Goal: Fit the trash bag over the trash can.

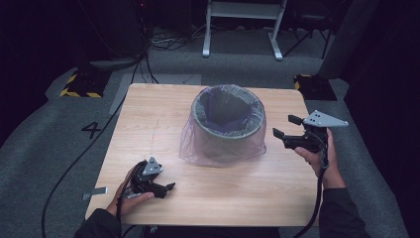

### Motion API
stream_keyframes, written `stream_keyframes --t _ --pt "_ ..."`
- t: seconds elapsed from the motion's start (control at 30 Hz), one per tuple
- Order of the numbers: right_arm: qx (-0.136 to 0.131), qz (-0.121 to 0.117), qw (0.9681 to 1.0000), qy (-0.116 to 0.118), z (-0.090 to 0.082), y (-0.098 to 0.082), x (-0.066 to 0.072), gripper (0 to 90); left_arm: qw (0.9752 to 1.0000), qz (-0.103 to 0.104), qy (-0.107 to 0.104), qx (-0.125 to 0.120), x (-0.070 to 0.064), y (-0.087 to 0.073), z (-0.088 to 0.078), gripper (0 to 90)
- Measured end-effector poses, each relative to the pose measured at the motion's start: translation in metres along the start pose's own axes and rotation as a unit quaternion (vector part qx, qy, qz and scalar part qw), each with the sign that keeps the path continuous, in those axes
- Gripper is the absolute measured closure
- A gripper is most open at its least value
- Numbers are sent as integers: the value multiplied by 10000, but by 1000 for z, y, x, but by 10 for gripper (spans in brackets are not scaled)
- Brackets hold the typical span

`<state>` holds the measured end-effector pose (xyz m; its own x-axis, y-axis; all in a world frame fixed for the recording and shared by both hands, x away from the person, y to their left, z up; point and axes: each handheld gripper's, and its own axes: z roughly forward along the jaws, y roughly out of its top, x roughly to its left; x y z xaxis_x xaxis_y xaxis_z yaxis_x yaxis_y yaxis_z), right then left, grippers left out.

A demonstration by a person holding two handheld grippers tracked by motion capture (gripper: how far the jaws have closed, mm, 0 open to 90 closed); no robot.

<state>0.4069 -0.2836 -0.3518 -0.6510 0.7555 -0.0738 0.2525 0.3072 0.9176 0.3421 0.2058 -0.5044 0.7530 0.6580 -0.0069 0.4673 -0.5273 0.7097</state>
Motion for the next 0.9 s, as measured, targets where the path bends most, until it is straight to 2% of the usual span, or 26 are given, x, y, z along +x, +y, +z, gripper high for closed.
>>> stream_keyframes --t 0.27,0.5,0.73,0.83,0.9 --pt "-76 0 9999 88 3 16 0 228 10000 0 -1 2 0 0 0 133" --pt "68 -28 9997 240 14 37 5 214 10000 1 -6 0 0 0 0 133" --pt "73 -209 9991 356 31 54 12 212 10000 4 -15 -3 0 0 0 132" --pt "173 -343 9988 288 40 59 14 210 10000 4 -16 -3 0 0 0 132" --pt "172 -336 9987 342 44 62 14 207 10000 5 -15 -3 0 0 0 132"
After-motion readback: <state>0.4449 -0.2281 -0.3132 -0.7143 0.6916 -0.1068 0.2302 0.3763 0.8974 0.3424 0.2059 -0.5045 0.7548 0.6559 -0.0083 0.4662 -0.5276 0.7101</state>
